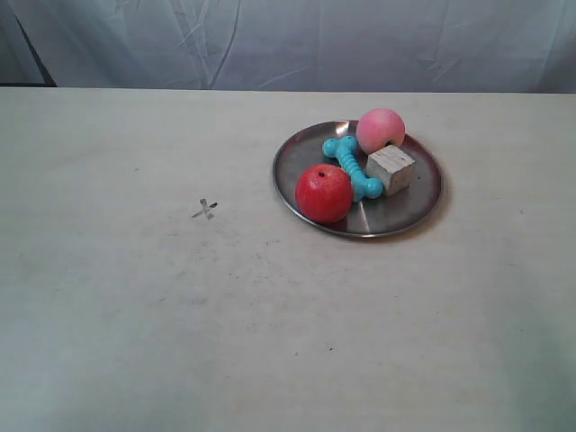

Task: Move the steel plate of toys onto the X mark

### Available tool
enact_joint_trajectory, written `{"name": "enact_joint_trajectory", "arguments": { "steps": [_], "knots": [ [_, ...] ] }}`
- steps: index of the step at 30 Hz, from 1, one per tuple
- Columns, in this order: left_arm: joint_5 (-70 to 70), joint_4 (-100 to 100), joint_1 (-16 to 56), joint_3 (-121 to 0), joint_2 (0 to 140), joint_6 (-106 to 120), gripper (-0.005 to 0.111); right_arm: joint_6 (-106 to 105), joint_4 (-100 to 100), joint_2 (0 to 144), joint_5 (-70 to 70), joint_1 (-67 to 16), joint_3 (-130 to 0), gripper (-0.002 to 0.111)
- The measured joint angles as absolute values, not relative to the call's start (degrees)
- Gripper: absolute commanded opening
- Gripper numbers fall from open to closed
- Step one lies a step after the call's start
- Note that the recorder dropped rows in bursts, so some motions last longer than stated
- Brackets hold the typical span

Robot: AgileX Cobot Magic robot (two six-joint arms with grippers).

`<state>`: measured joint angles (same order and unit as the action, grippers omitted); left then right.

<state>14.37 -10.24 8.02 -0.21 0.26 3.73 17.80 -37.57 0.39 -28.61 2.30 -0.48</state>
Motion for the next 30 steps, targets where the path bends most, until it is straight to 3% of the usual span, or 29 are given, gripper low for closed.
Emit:
{"name": "enact_joint_trajectory", "arguments": {
  "steps": [5, 9, 10, 14, 19, 30],
  "knots": [
    [14.4, -10.2, 8.0, -0.2, 0.3, 3.7, 0.0, 20.2, -37.0, 6.0, -29.8, 2.3, -5.5, 0.0],
    [14.4, -10.2, 8.0, -0.2, 0.3, 3.7, 0.0, 20.3, -17.9, 23.6, -28.5, 2.3, -17.1, 0.0],
    [14.4, -10.2, 8.0, -0.2, 0.3, 3.7, 0.0, 20.3, -13.4, 28.3, -25.1, 2.3, -20.8, 0.0],
    [14.4, -10.2, 8.0, -0.2, 0.3, 3.7, 0.0, 21.6, 6.6, 65.3, 10.8, -0.4, -52.6, 0.0],
    [14.4, -10.2, 8.0, -0.2, 0.3, 3.7, 0.0, 15.8, 7.9, 83.1, 29.4, -5.7, -67.1, 0.0],
    [13.3, -3.5, 8.0, -0.2, 0.3, 3.7, 0.0, 15.0, 5.3, 87.3, 35.4, -7.8, -67.9, 0.0]
  ]
}}
